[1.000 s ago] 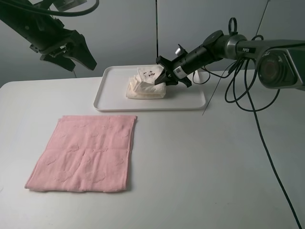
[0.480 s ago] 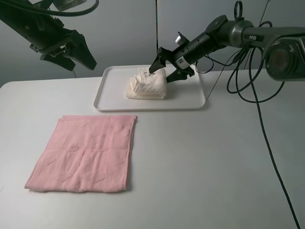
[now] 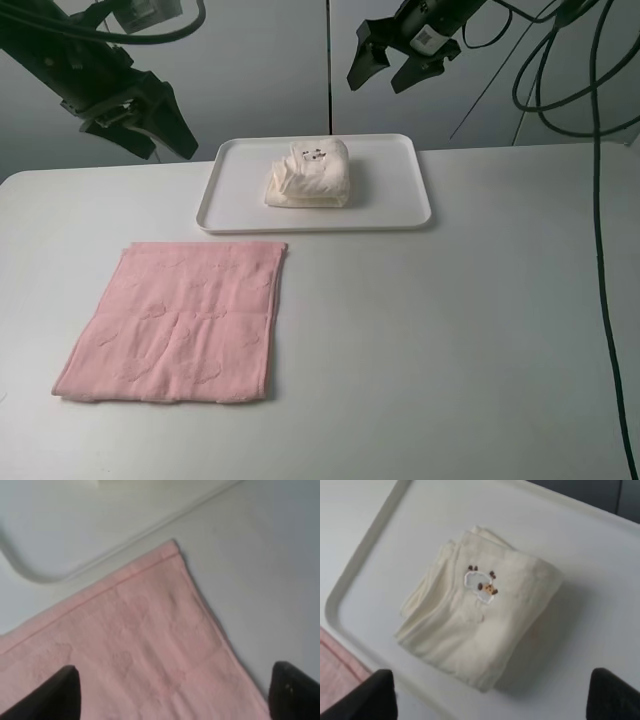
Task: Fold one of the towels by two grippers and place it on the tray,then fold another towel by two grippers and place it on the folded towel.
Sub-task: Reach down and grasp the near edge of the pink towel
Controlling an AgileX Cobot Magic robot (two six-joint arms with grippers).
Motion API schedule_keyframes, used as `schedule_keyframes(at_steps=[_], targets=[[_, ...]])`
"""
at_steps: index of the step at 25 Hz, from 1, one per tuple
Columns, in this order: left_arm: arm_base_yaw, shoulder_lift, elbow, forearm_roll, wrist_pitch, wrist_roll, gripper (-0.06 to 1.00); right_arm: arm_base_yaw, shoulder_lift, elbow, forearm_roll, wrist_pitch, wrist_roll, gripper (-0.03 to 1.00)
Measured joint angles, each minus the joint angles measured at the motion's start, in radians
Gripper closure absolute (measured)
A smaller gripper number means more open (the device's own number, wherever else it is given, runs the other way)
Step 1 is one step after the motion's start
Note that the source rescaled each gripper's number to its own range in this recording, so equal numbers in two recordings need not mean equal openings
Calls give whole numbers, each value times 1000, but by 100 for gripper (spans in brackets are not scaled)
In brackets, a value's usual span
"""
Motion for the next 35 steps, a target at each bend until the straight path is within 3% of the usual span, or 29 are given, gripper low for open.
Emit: schedule_keyframes(at_steps=[6,13,19,25,29,33,35], targets=[[0,-66,62,96,5,34,-2,0,-77,77,61,30,-29,14],[1,-165,293,201,-88,221,-2,91,-207,445,85,-15,-142,14],[1,-180,403,348,-106,440,-2,318,-265,647,-74,-89,-218,14],[1,-180,499,371,-111,742,-2,565,-267,664,-274,-106,-280,15],[1,-180,565,375,-152,797,-2,673,-267,666,-316,-106,-321,13],[1,-180,634,431,-196,803,-3,730,-267,666,-328,-108,-319,-1],[1,-180,673,459,-212,805,-4,748,-267,666,-330,-111,-317,-3]])
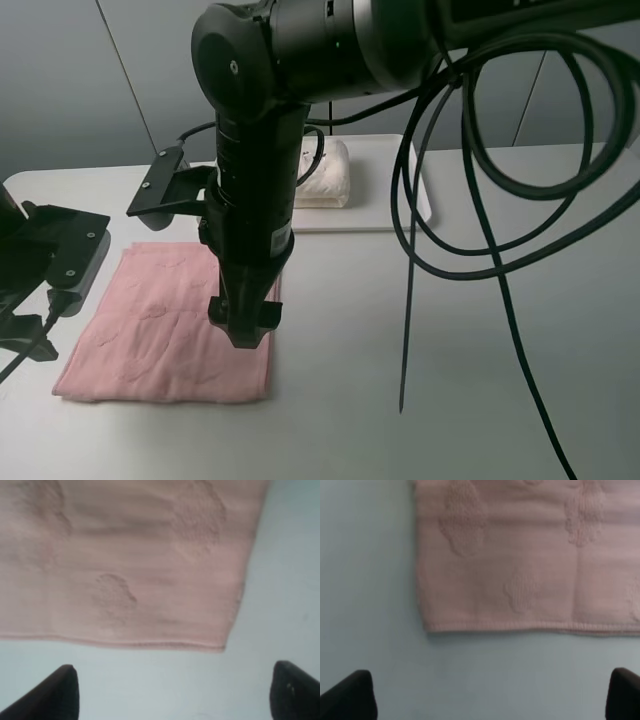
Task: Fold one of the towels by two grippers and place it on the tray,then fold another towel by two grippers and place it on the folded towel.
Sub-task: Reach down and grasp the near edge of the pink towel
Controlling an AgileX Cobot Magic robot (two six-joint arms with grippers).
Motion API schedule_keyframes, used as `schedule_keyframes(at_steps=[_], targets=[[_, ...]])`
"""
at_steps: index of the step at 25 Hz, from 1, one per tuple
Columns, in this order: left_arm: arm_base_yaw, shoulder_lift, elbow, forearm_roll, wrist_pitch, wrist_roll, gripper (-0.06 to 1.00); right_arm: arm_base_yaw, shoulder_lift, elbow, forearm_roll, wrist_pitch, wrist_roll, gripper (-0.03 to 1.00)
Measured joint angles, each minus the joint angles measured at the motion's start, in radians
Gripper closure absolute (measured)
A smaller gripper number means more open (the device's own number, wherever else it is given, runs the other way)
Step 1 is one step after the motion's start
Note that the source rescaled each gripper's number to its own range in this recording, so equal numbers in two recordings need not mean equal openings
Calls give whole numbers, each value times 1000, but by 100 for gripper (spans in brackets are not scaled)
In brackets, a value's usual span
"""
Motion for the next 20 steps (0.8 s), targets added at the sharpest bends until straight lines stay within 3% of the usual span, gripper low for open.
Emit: schedule_keyframes(at_steps=[9,15,20], targets=[[0,-2,208,46,-222,7,-4,64,68,4,0,-22,20,-3],[0,-5,275,116,-299,9,-4,95,112,12,-2,-24,31,-3],[0,10,310,129,-364,9,-4,97,119,18,0,-40,31,-3]])
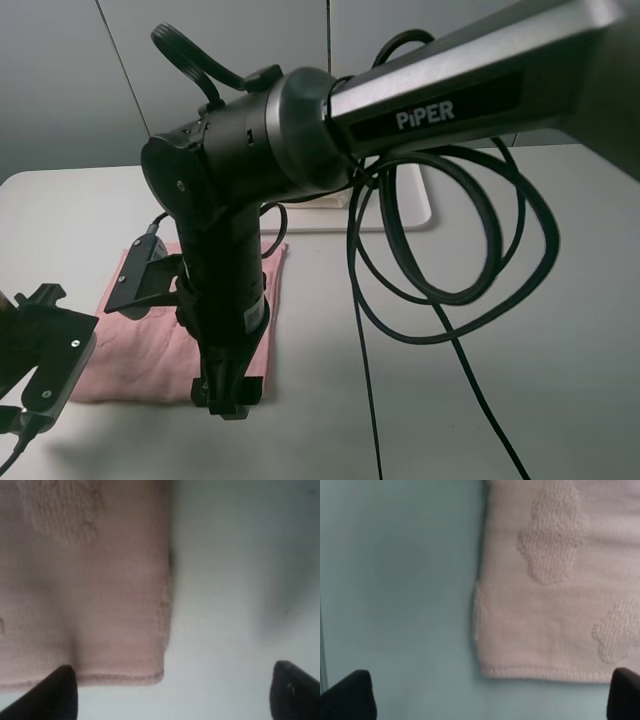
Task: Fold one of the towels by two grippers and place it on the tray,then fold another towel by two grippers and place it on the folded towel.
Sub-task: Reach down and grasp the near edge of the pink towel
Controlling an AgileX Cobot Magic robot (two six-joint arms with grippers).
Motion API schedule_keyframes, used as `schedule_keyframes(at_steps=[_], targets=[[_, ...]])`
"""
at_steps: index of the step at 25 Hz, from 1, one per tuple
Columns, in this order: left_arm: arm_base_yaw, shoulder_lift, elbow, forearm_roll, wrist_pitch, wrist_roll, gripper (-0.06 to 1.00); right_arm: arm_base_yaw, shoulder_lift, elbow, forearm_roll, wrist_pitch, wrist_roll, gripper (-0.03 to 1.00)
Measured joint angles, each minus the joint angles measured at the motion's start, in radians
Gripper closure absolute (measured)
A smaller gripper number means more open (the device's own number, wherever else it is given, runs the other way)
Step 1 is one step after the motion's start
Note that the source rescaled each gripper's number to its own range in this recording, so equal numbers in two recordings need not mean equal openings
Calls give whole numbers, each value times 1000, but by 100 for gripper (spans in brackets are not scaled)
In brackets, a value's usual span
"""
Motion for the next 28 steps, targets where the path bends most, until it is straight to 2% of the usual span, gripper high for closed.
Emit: schedule_keyframes(at_steps=[9,19,28], targets=[[0,82,0,10,-55,2,-4,0,18,0,16,-9,-4,-3],[0,96,-2,12,-58,20,-4,0,33,29,24,-13,-13,-3],[0,96,-2,12,-58,21,-4,0,35,75,24,-77,-33,-3]])
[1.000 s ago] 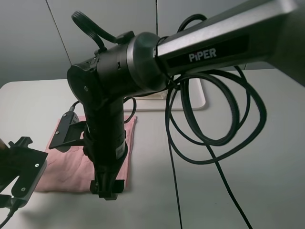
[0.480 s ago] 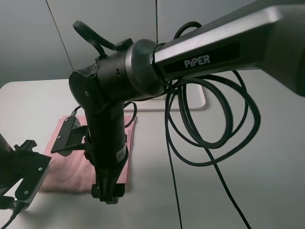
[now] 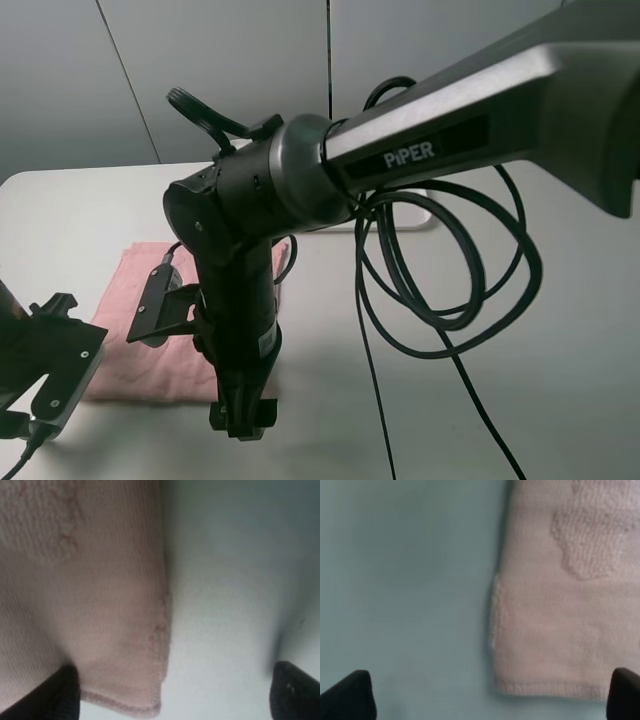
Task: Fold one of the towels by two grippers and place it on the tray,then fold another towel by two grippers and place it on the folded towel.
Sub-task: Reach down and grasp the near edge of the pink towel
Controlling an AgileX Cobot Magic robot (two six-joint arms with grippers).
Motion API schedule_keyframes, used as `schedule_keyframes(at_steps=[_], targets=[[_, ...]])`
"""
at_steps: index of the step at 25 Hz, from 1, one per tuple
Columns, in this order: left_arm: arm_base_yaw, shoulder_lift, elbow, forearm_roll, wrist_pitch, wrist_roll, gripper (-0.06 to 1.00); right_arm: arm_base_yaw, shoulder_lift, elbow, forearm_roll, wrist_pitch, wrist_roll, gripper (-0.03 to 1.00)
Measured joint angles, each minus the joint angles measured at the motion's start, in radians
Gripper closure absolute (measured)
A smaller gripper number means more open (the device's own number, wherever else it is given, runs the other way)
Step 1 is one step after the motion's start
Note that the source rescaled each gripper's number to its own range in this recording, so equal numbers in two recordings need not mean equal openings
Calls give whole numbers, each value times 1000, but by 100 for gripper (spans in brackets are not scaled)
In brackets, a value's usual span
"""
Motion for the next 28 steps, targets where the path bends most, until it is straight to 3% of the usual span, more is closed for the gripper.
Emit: schedule_keyframes(at_steps=[9,21,24,28], targets=[[0,0,0,0,2,0,-4,36,44,2,-8,-20,-20,-3],[0,0,0,0,2,8,-4,119,66,2,-179,-31,93,-2],[0,0,0,0,2,8,-4,119,67,2,-193,-42,106,12],[0,0,0,0,2,8,-4,119,69,2,-207,-53,131,49]])
